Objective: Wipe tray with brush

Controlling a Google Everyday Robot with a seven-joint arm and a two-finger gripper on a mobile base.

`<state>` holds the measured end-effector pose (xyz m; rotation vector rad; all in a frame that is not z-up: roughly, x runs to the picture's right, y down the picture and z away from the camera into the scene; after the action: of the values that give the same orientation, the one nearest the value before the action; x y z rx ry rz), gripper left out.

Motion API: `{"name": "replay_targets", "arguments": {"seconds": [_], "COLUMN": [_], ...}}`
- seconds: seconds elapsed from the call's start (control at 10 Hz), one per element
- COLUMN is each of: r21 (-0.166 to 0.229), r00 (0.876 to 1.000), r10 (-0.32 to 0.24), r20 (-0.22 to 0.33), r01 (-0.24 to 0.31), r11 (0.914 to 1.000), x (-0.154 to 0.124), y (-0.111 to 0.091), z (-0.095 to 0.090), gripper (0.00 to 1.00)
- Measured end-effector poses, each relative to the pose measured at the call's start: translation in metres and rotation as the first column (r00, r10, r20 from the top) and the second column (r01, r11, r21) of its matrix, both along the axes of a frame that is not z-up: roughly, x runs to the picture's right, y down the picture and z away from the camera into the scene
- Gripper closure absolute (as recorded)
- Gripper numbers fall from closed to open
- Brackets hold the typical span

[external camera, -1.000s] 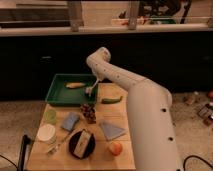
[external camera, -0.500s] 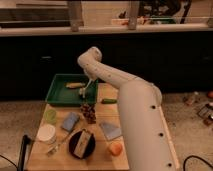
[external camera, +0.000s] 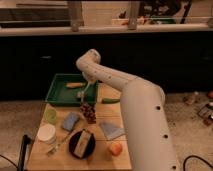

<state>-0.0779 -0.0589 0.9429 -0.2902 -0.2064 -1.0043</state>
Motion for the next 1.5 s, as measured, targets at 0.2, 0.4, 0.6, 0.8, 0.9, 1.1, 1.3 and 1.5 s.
{"name": "replay_targets", "arguments": {"seconds": [0.2, 0.4, 0.6, 0.8, 0.9, 1.1, 1.3, 1.5], "r21": [-0.004, 0.004, 0.022, 0.04, 0.043, 0.039, 0.01, -0.025], "r00": [0.999, 0.996, 0.992, 0.988, 0.988, 0.989, 0.996, 1.0], "r10": [0.022, 0.058, 0.091, 0.119, 0.124, 0.121, 0.08, 0.014], "r20": [-0.035, -0.071, -0.086, -0.097, -0.097, -0.082, -0.047, -0.005], "r01": [-0.022, -0.058, -0.09, -0.116, -0.12, -0.118, -0.079, -0.014], "r11": [0.9997, 0.9983, 0.9957, 0.9925, 0.9918, 0.9923, 0.9968, 0.9996], "x": [0.024, 0.041, 0.037, 0.031, 0.029, 0.012, -0.003, -0.012], "y": [-0.002, -0.011, -0.021, -0.029, -0.03, -0.029, -0.019, 0.002], "z": [0.004, 0.013, 0.019, 0.026, 0.027, 0.028, 0.027, 0.02], "gripper": [1.0, 1.0, 1.0, 1.0, 1.0, 1.0, 1.0, 1.0]}}
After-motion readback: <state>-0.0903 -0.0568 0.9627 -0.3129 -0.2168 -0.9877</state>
